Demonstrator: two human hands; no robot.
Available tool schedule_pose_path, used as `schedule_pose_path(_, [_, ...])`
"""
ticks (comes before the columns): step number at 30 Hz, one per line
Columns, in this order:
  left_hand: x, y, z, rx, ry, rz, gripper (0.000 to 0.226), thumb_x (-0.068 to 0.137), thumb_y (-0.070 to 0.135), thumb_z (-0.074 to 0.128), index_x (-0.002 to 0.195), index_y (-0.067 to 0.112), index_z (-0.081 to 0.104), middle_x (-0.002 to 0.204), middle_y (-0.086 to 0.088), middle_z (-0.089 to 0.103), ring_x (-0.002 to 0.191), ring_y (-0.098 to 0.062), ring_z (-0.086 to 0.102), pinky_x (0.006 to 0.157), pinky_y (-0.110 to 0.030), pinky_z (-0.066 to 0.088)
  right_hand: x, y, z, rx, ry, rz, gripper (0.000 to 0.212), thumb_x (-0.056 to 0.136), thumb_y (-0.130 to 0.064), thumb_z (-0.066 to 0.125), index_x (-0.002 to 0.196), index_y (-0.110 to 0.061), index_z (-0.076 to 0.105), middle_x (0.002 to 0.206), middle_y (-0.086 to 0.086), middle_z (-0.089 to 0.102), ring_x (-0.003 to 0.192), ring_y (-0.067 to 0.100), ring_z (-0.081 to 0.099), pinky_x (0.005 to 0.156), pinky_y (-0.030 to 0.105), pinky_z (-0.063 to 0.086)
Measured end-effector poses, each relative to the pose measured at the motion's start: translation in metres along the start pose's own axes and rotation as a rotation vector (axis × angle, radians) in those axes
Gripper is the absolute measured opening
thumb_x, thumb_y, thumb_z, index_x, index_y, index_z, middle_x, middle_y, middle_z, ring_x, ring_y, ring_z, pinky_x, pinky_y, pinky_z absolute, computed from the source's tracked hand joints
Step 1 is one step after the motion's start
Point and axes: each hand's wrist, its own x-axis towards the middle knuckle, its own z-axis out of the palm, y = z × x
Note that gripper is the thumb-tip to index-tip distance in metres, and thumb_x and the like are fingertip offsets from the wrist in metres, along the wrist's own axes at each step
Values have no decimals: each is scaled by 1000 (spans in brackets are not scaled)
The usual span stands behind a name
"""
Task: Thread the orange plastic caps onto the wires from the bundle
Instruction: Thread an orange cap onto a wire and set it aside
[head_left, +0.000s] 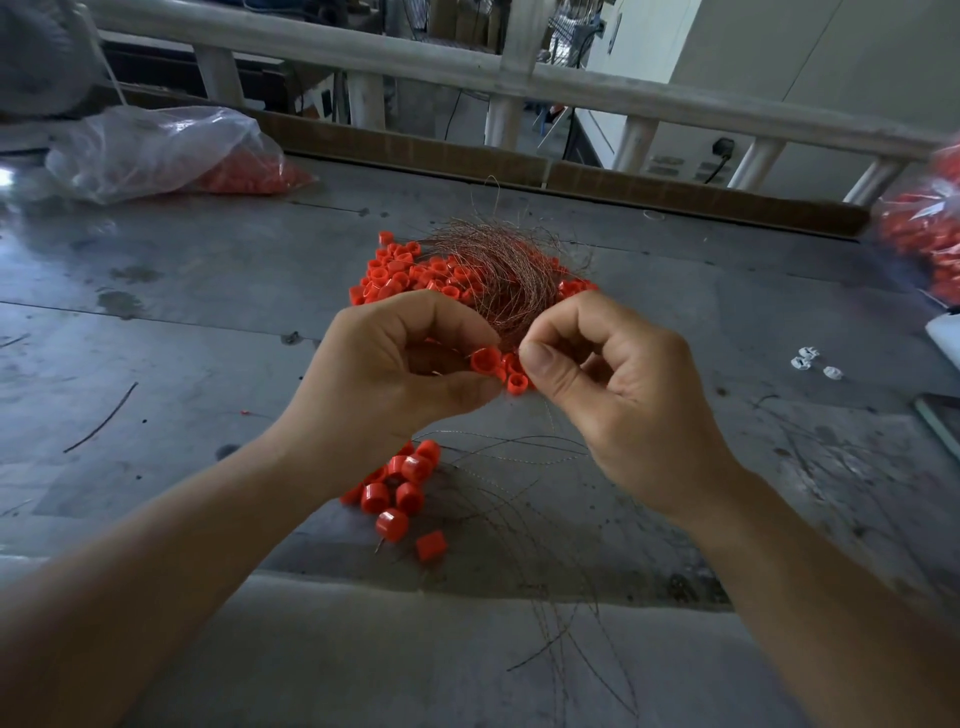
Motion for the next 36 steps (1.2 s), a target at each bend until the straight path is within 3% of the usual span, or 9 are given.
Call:
schedule_pose_path(3, [-1,1,1,-6,12,21,26,53,27,71,77,22,64,77,8,71,69,-7,68,65,-14,53,-1,0,4,-41,-33,7,9,84,-15,56,76,-17,57,70,-12,54,63,0,50,57,8,36])
schedule_pose_path(16, [0,3,0,-146,30,33,24,55,12,70,78,12,63,73,5,70,66,-6,66,63,-15,53,-1,1,3,-33,-17,73,11,82,-15,57,71,-15,60,58,-8,55,53,4,50,48,10,37])
schedule_pose_path(21, [-1,2,1,-42,63,63,22,57,15,70,78,17,63,74,9,69,69,-4,65,68,-15,53,-1,-1,3,-23,-6,57,13,80,-9,62,69,-14,60,52,-17,47,48,-1,48,45,6,33])
schedule_pose_path(27, [-4,3,1,83,75,120,23,60,25,75,79,23,62,78,8,69,70,-5,64,67,-14,52,-2,-1,4,-30,36,61,11,78,-9,63,67,-10,62,50,-10,49,48,5,48,43,7,33])
schedule_pose_path(31, [-3,3,0,-7,65,79,23,56,24,73,77,22,63,75,11,69,68,-3,64,65,-13,51,-2,-1,5,-44,22,66,14,78,-4,67,66,-9,62,50,-12,48,48,7,47,42,8,33])
schedule_pose_path(36, [0,2,-1,-172,19,4,27,54,17,72,79,13,64,81,2,73,73,-8,69,65,-15,53,-1,-1,3,-60,36,61,15,77,-2,68,66,-9,62,50,-10,48,48,7,47,42,8,33])
